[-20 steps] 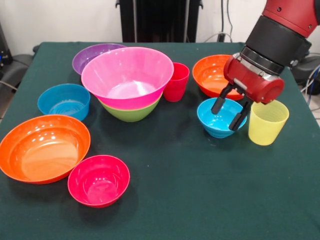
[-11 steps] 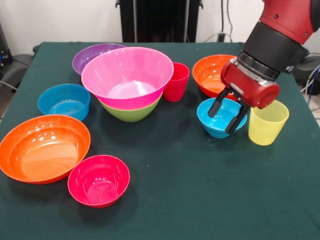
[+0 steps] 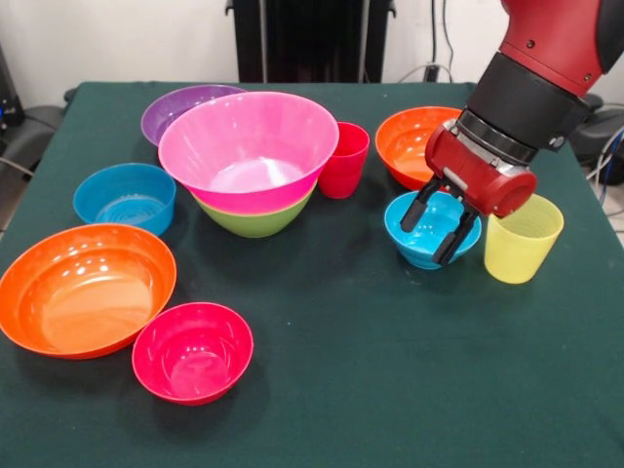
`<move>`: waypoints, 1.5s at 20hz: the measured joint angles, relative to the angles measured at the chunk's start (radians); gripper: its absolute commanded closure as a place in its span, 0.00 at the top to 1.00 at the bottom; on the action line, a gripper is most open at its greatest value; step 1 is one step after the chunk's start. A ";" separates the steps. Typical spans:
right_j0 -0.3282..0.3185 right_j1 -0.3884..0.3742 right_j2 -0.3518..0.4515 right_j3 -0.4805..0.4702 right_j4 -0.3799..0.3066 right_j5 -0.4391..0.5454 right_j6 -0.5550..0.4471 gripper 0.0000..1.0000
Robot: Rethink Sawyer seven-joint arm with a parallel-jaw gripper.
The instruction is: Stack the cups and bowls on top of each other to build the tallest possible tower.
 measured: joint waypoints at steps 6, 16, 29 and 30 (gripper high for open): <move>-0.001 0.000 0.000 0.000 0.000 0.000 0.000 1.00; -0.007 -0.001 0.012 0.000 0.000 0.000 0.000 1.00; -0.006 -0.006 0.030 0.001 0.000 0.000 0.000 1.00; -0.006 -0.008 0.034 0.002 0.000 0.000 0.000 1.00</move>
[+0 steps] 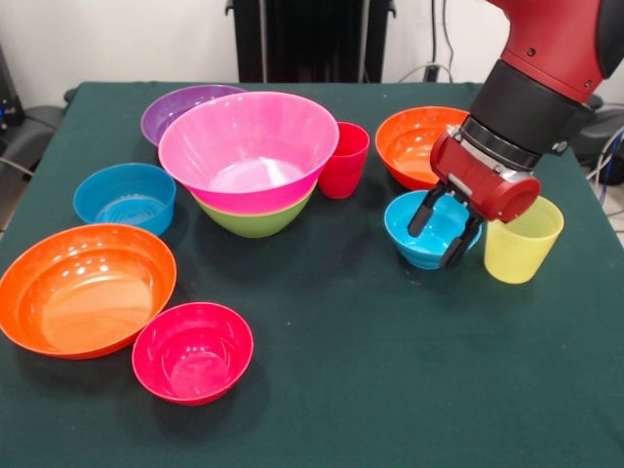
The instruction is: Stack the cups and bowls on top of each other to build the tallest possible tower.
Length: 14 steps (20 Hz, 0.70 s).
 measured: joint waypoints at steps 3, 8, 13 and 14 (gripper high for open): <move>0.000 -0.004 0.008 0.001 0.000 0.000 0.000 1.00; 0.000 -0.012 0.023 0.003 0.000 0.000 0.000 1.00; 0.000 -0.021 0.047 0.010 0.000 0.000 0.000 1.00; 0.000 -0.021 0.048 0.011 0.000 0.000 0.000 1.00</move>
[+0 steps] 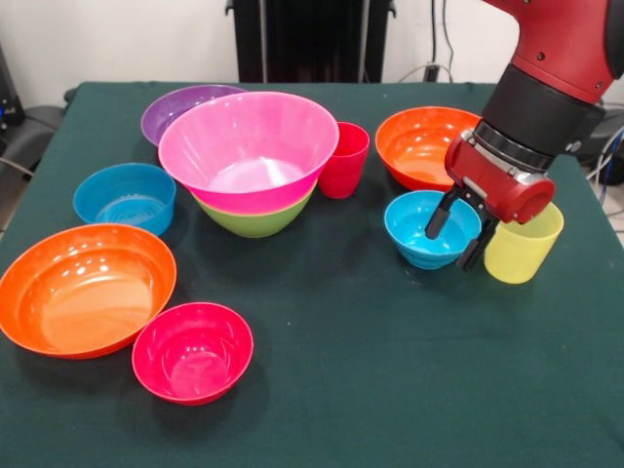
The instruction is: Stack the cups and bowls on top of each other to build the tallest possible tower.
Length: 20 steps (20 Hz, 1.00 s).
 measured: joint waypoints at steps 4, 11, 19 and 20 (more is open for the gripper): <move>0.000 -0.003 0.011 0.008 0.000 0.000 0.000 1.00; 0.000 -0.016 0.031 0.015 0.000 0.000 0.000 1.00; 0.000 -0.021 0.036 0.016 0.000 0.000 0.000 1.00; 0.000 -0.021 0.037 0.016 0.000 0.000 0.000 1.00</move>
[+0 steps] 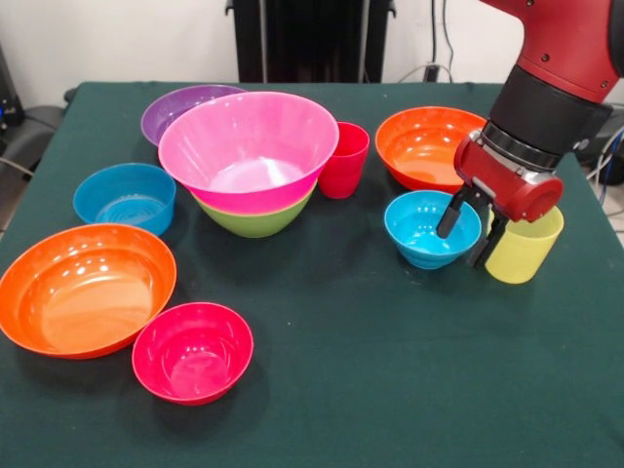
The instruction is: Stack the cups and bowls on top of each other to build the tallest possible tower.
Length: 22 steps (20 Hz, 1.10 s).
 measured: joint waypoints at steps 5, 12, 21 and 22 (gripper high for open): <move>0.000 0.000 0.001 0.001 0.000 0.000 0.000 1.00; 0.000 0.001 0.001 0.004 0.000 0.012 0.000 1.00; 0.000 0.006 0.002 0.009 0.000 0.012 0.000 1.00; 0.000 0.007 0.002 0.009 0.000 0.012 0.000 1.00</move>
